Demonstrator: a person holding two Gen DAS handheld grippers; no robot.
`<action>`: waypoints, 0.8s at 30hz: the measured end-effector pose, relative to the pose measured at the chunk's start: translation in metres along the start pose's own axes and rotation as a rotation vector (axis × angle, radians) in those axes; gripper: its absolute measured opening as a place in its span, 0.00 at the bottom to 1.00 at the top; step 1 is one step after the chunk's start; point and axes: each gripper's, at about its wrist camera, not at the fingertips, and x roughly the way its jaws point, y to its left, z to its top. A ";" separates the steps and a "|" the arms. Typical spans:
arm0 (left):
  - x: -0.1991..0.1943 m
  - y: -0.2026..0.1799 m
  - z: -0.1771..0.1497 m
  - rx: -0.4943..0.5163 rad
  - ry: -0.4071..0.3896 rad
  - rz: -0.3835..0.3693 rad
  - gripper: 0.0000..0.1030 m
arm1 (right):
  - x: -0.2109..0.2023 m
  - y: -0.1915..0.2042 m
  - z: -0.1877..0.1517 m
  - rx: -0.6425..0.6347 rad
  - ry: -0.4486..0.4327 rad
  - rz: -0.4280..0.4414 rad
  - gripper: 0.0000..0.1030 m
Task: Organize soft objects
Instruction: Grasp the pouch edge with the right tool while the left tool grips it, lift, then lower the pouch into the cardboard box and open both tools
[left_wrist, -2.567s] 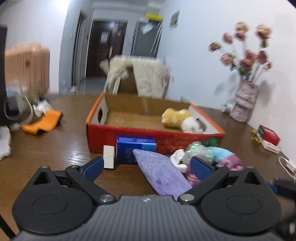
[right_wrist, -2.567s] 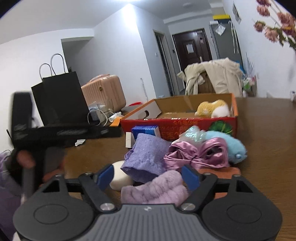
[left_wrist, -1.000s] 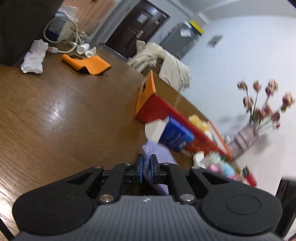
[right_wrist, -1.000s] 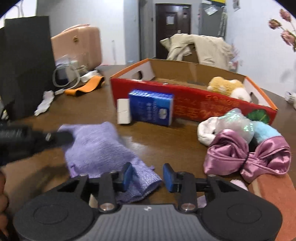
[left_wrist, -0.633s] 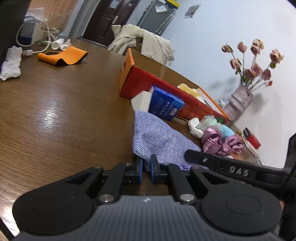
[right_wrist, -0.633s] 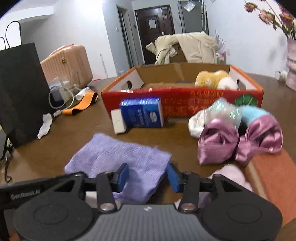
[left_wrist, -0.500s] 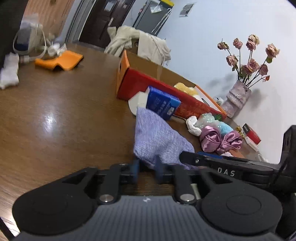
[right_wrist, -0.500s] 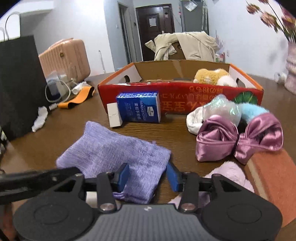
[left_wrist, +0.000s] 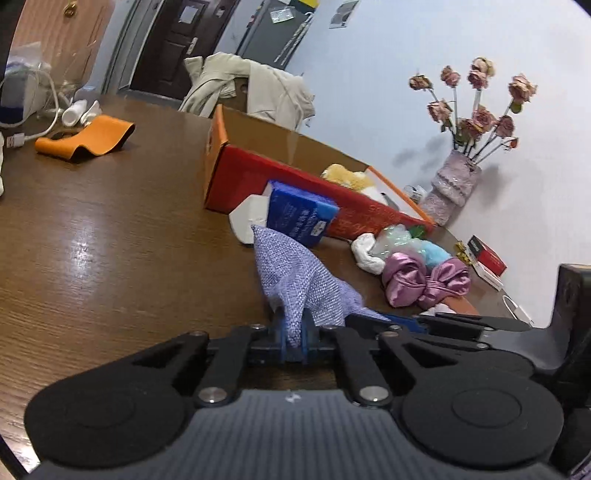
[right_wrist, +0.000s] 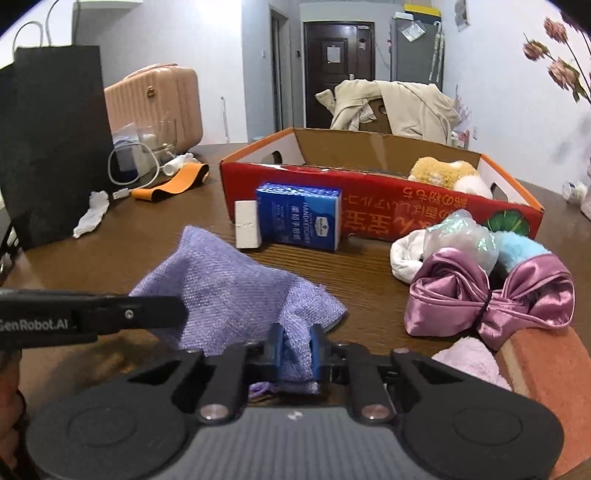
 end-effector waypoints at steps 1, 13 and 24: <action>-0.005 -0.003 0.002 0.003 -0.004 -0.002 0.07 | -0.002 0.001 0.000 0.000 -0.008 0.013 0.12; 0.000 -0.015 0.175 -0.036 -0.134 -0.157 0.07 | -0.050 -0.037 0.147 -0.132 -0.251 0.062 0.12; 0.200 0.032 0.242 0.035 0.052 0.164 0.11 | 0.171 -0.093 0.259 -0.152 0.056 -0.019 0.12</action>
